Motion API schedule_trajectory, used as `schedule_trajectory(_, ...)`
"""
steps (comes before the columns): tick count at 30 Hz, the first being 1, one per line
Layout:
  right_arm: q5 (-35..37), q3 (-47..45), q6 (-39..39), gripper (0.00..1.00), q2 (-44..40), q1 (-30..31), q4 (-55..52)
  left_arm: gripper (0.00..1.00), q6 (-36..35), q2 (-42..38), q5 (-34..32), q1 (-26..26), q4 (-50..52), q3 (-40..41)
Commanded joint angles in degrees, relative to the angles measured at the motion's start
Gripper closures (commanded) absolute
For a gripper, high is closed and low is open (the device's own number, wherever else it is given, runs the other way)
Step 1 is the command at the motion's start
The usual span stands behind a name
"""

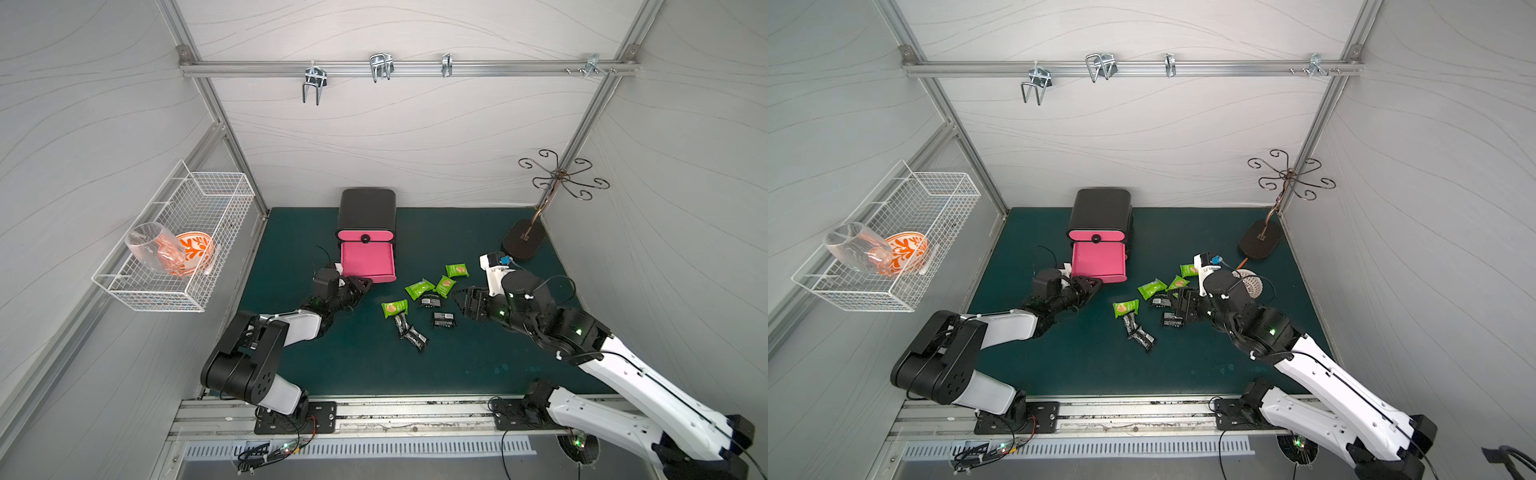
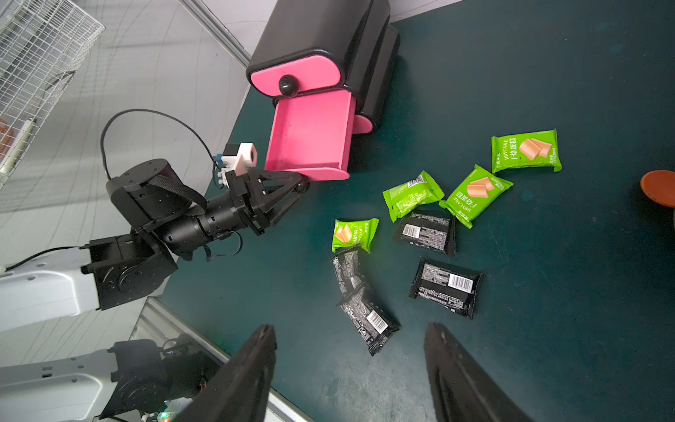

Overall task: Place the cookies into the drawer by color
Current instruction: Open the drawer in the storage box, then pick up the cookie at the center of the board.

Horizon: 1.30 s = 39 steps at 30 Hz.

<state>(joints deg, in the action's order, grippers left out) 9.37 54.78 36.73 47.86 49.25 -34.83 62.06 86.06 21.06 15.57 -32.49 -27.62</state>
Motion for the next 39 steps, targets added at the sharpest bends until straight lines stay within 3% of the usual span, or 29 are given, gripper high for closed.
schedule_trajectory(1, -0.8, 0.1, 0.8, 0.31, -0.9, -0.1, -1.1, 0.61, -0.6, -0.6, -2.6, 0.0, 3.0, -0.1)
schedule_trajectory(8, -0.7, 0.0, 1.5, 0.3, -1.4, -0.2, -1.6, 0.55, -0.7, -3.6, -8.4, 0.0, 7.0, 1.0)
schedule_trajectory(14, -1.1, -0.3, 1.7, 0.3, -0.5, -0.2, -0.9, 0.47, -1.1, -4.5, -5.8, 0.0, 5.7, 1.0)
schedule_trajectory(18, -1.9, 0.0, 1.7, 0.3, 0.6, -0.2, -0.5, 0.35, -1.1, -7.1, -4.4, 0.2, 5.1, 2.3)
schedule_trajectory(21, -1.8, 0.1, 1.7, 0.3, 1.0, -0.2, -0.1, 0.27, -1.5, -11.6, -4.2, 0.5, 7.5, 3.4)
schedule_trajectory(28, -1.8, 0.1, 1.3, 0.29, 0.9, -0.1, -0.1, 0.28, -5.3, -27.9, -10.9, 3.3, 23.3, 4.8)
schedule_trajectory(31, -1.8, -0.2, 1.4, 0.29, 1.1, -0.2, 0.4, 0.31, -9.2, -32.7, -16.8, 11.3, 31.6, 1.9)
schedule_trajectory(33, -1.9, -0.3, 1.3, 0.29, 1.5, -0.1, 0.8, 0.33, -12.6, -32.7, -23.5, 20.1, 37.7, -1.5)
schedule_trajectory(36, -2.4, -0.4, 1.6, 0.29, 2.3, -0.2, 1.6, 0.33, -13.8, -28.0, -30.4, 29.6, 41.9, -5.5)
schedule_trajectory(39, -3.4, -0.4, 2.1, 0.29, 3.1, -0.1, 2.4, 0.34, -14.4, -21.1, -34.1, 34.6, 40.3, -8.1)
